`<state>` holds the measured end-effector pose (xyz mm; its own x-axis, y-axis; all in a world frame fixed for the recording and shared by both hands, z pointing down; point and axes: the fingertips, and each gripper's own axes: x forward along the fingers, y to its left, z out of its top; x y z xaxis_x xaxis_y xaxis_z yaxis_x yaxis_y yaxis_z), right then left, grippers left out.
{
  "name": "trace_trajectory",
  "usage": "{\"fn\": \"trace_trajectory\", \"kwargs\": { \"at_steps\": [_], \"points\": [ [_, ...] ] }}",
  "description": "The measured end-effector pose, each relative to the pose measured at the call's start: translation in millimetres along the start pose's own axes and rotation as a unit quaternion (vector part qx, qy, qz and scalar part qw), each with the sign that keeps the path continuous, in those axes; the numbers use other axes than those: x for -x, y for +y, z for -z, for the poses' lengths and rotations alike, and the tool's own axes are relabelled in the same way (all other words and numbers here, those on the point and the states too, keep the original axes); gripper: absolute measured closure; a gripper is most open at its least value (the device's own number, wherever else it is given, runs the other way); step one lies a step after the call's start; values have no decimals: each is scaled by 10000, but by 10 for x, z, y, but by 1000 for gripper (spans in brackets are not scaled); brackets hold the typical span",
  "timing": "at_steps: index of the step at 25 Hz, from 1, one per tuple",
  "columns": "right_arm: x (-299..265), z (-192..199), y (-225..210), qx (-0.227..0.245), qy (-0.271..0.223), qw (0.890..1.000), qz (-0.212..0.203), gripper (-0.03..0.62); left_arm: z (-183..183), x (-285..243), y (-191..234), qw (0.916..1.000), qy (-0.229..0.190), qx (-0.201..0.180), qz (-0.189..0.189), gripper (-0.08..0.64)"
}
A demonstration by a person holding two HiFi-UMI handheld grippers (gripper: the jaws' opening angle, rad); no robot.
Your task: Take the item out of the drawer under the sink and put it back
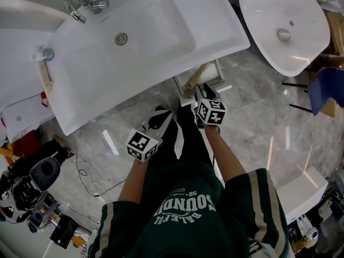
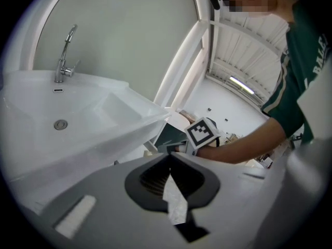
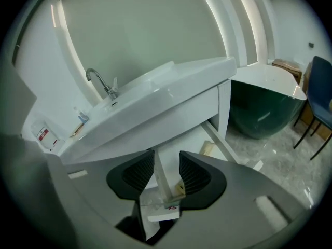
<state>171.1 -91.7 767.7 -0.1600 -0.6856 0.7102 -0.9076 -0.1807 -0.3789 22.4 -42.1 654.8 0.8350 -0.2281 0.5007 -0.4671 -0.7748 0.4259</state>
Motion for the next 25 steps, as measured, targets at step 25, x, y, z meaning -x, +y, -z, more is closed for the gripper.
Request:
{"fn": "trace_trajectory", "kwargs": {
  "at_steps": [25],
  "points": [
    [-1412,435,-1151,-2470,669,9613,1017,431,612,192,513,9947,155,823,-602,511]
  ]
}}
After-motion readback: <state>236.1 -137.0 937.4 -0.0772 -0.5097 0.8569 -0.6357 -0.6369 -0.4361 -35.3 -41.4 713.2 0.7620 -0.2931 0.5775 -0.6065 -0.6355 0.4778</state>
